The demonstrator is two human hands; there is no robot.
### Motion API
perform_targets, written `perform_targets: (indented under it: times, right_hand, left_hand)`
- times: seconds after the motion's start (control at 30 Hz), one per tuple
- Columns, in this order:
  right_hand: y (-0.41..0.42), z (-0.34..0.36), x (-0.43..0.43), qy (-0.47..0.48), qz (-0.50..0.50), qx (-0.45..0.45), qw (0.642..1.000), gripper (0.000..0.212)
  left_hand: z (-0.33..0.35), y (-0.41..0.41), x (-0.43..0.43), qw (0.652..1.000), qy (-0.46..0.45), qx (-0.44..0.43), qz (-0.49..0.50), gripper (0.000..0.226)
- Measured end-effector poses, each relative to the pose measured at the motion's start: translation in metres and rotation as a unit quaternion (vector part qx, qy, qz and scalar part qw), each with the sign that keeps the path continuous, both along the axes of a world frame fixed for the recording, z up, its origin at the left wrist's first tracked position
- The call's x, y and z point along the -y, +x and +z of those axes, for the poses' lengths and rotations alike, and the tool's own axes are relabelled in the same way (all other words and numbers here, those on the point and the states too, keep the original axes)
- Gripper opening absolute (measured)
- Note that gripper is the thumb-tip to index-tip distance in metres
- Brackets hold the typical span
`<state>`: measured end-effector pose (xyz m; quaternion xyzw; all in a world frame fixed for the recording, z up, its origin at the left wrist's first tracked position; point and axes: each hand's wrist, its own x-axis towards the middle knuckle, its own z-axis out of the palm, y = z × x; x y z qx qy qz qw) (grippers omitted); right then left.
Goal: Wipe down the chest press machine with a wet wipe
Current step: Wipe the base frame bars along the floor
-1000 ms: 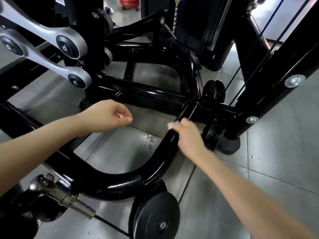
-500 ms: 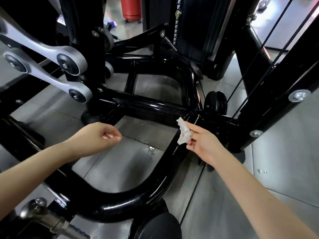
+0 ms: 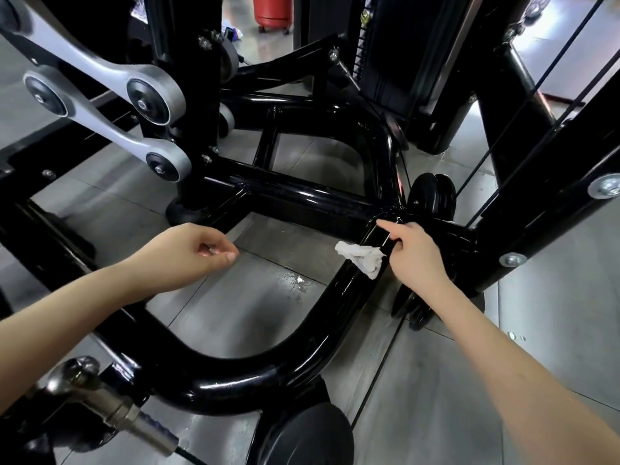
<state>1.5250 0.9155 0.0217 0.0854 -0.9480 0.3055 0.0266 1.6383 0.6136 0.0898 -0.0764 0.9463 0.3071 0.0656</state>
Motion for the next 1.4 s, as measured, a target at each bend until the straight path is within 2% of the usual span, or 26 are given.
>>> perform_targets:
  times: [0.03, 0.1, 0.17, 0.2, 0.3, 0.37, 0.47, 0.6, 0.67, 0.73, 0.83, 0.9, 1.0, 1.07, 1.13, 1.2, 1.23, 1.33, 1.4]
  right_hand:
    - [0.003, 0.002, 0.0, 0.031, 0.027, -0.064, 0.997, 0.054]
    - [0.012, -0.003, 0.001, 0.067, 0.166, -0.125, 0.976, 0.049]
    - [0.022, -0.023, -0.001, 0.121, 0.297, -0.112, 0.94, 0.048]
    - [0.026, -0.033, -0.004, 0.139, 0.321, -0.096, 0.932, 0.05]
    - [0.017, -0.039, -0.012, 0.143, 0.292, -0.053, 0.944, 0.07]
    - [-0.001, -0.037, -0.009, 0.186, 0.256, -0.047, 0.947, 0.08]
    - [-0.029, -0.035, 0.002, 0.228, 0.152, -0.019, 0.962, 0.058]
    - [-0.017, -0.037, 0.013, 0.169, 0.104, 0.002, 0.98, 0.055]
    - [0.02, -0.035, 0.02, 0.133, 0.134, -0.036, 0.981, 0.07]
    - [0.073, -0.032, 0.03, 0.122, 0.207, -0.048, 0.969, 0.079]
    - [0.144, -0.031, 0.057, 0.133, 0.327, -0.029, 0.935, 0.066]
    - [0.169, -0.031, 0.077, 0.121, 0.394, -0.002, 0.911, 0.065]
    - [0.177, -0.029, 0.088, 0.124, 0.463, 0.006, 0.877, 0.062]
    - [0.179, -0.029, 0.081, 0.133, 0.496, -0.007, 0.858, 0.058]
    - [0.178, -0.027, 0.078, 0.144, 0.526, -0.009, 0.838, 0.056]
    - [0.169, -0.022, 0.095, 0.139, 0.543, 0.002, 0.828, 0.054]
    - [0.162, -0.019, 0.111, 0.131, 0.55, 0.024, 0.824, 0.052]
    - [0.145, -0.017, 0.153, 0.091, 0.558, 0.133, 0.814, 0.051]
    - [0.142, -0.021, 0.155, 0.095, 0.572, 0.143, 0.802, 0.055]
  left_hand:
    - [0.0, 0.0, 0.001, 1.0, 0.001, -0.004, 0.0, 0.006]
    - [0.001, -0.001, 0.001, 1.0, -0.003, -0.008, 0.001, 0.006]
    - [0.001, -0.002, 0.001, 1.0, -0.002, -0.01, 0.004, 0.006]
    - [0.0, -0.002, 0.001, 1.0, -0.002, -0.011, 0.004, 0.006]
    - [-0.001, -0.004, -0.001, 1.0, -0.008, -0.012, -0.002, 0.006]
    - [-0.001, -0.006, -0.001, 1.0, -0.012, -0.012, -0.004, 0.006]
    - [0.002, -0.004, -0.001, 0.999, -0.05, -0.008, -0.008, 0.007]
    - [0.01, 0.015, 0.01, 0.984, -0.179, -0.005, -0.01, 0.012]
    - [0.018, 0.03, 0.02, 0.979, -0.204, 0.018, -0.023, 0.01]
    - [0.026, 0.05, 0.032, 0.978, -0.198, 0.047, -0.038, 0.009]
    - [0.03, 0.082, 0.048, 0.989, -0.127, 0.073, -0.025, 0.008]
    - [0.027, 0.103, 0.056, 0.992, -0.093, 0.08, 0.003, 0.01]
    - [0.024, 0.12, 0.061, 0.995, -0.071, 0.026, 0.06, 0.01]
    - [0.022, 0.122, 0.066, 0.987, -0.138, -0.009, 0.08, 0.029]
    - [0.02, 0.121, 0.072, 0.972, -0.223, -0.011, 0.077, 0.059]
    - [0.015, 0.122, 0.081, 0.967, -0.238, 0.005, 0.087, 0.074]
    - [0.014, 0.122, 0.085, 0.969, -0.225, 0.01, 0.098, 0.072]
    - [0.008, 0.116, 0.091, 0.969, -0.209, 0.004, 0.132, 0.05]
    - [0.003, 0.115, 0.099, 0.964, -0.235, 0.008, 0.123, 0.049]
